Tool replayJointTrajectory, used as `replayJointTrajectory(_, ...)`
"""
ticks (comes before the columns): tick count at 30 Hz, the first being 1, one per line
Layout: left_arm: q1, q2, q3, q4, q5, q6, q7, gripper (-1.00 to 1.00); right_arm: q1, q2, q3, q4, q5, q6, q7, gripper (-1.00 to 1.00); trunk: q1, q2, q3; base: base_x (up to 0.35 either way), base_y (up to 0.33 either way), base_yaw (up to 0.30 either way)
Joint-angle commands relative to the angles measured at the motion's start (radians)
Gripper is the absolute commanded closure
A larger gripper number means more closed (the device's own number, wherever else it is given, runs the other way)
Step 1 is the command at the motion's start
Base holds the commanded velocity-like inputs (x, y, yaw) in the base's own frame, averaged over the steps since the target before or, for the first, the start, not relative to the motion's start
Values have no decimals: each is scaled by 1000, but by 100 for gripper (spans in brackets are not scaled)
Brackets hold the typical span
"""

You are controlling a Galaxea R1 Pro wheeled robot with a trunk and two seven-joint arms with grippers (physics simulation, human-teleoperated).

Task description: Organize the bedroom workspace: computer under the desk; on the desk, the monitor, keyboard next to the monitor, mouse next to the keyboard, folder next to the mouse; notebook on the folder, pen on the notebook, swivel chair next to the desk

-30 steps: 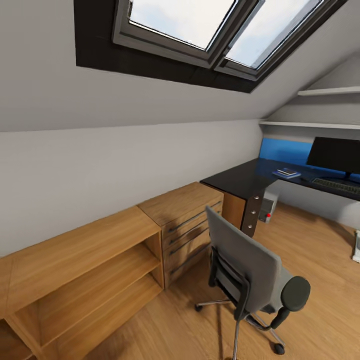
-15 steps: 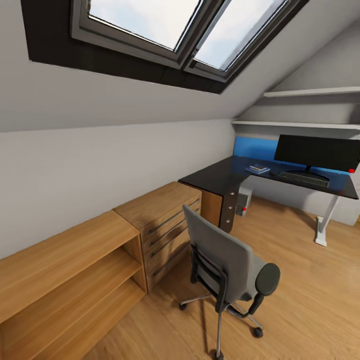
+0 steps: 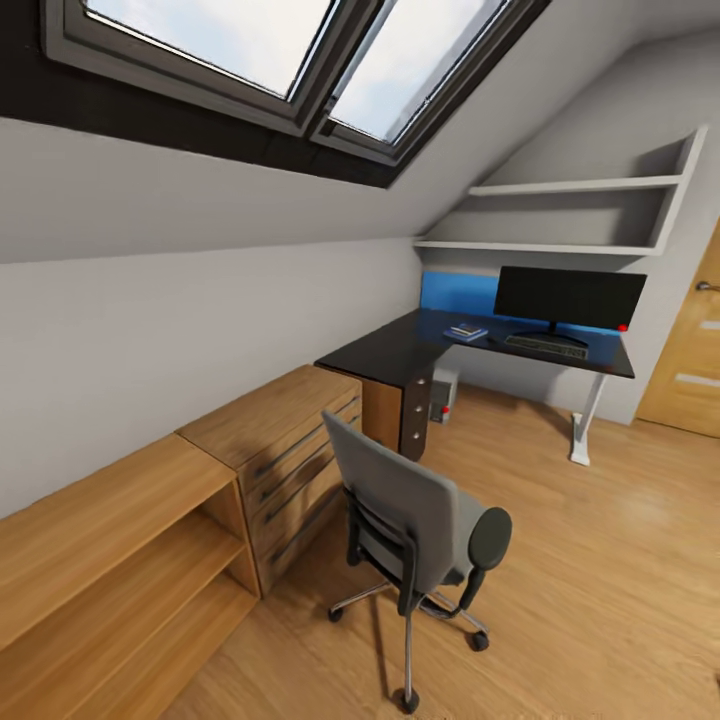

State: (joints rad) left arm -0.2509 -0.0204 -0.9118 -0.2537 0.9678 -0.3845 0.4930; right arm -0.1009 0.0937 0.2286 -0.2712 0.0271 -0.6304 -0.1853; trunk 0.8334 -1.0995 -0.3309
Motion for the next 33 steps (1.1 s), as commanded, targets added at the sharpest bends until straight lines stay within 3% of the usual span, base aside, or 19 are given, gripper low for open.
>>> replayJointTrajectory(1,-1,1,-9,-1,8,-4,5,-100,-1,0,6,1,3,-2,-9,-100,0,-1,-1,0,224,-300)
replayJointTrajectory(24,-1,1,-9,-1,8,-5,5,-100,-1,0,6,1,3,-2,-9,-100,0,-1,-1,0,294,-300)
replayJointTrajectory(33,-1,2,-7,-1,8,-5,4,-100,-1,0,6,1,3,-2,-9,-100,0,-1,-1,0,81,-300)
